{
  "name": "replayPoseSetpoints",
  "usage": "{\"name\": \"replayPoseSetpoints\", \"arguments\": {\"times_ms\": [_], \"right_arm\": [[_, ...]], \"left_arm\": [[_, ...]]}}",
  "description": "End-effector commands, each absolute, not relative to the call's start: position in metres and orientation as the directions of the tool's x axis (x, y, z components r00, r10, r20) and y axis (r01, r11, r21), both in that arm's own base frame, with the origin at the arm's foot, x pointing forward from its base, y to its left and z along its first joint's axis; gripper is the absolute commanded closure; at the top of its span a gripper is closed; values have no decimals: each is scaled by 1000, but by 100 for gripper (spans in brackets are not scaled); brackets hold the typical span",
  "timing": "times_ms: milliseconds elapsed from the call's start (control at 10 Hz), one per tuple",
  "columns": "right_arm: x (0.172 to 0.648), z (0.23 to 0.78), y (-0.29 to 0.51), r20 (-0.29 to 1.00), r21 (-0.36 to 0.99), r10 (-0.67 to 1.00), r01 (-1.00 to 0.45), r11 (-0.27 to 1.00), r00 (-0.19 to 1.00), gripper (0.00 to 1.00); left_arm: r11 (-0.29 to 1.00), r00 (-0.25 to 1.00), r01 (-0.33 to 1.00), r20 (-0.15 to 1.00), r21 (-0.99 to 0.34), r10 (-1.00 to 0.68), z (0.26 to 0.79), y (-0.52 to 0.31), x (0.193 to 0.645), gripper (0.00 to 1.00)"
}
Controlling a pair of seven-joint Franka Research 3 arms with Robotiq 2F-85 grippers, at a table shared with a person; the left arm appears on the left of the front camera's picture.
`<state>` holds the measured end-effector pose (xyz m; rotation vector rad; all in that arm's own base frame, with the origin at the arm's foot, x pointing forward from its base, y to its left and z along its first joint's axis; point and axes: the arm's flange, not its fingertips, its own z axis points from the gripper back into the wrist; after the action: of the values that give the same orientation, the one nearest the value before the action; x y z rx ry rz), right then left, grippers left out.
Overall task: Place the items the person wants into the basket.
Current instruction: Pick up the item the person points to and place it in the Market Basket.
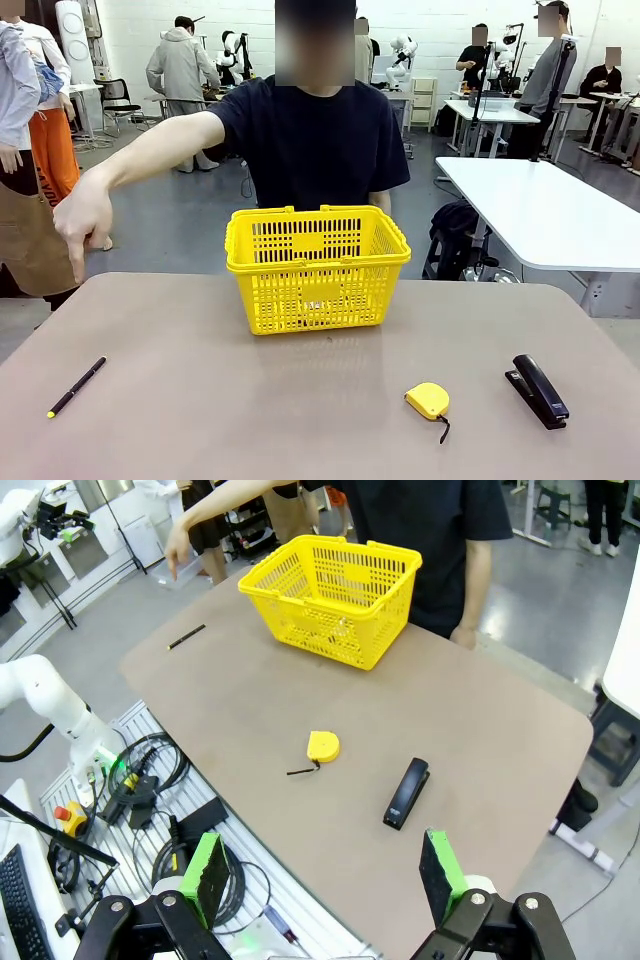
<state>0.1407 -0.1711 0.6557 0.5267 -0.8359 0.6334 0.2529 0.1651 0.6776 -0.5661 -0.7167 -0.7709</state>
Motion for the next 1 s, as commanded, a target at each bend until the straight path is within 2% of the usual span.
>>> {"name": "replayPoseSetpoints", "arguments": {"times_ms": [0, 800, 900], "right_arm": [[141, 655, -170, 807, 178, 304, -700, 692, 506, 0], [141, 655, -170, 807, 178, 304, -700, 692, 506, 0], [141, 655, -170, 807, 178, 304, -700, 692, 506, 0]], "left_arm": [[593, 506, 782, 754, -195, -419, 678, 166, 251, 0], [595, 509, 780, 751, -196, -420, 678, 165, 253, 0], [694, 556, 709, 706, -128, -438, 667, 144, 263, 0]]}}
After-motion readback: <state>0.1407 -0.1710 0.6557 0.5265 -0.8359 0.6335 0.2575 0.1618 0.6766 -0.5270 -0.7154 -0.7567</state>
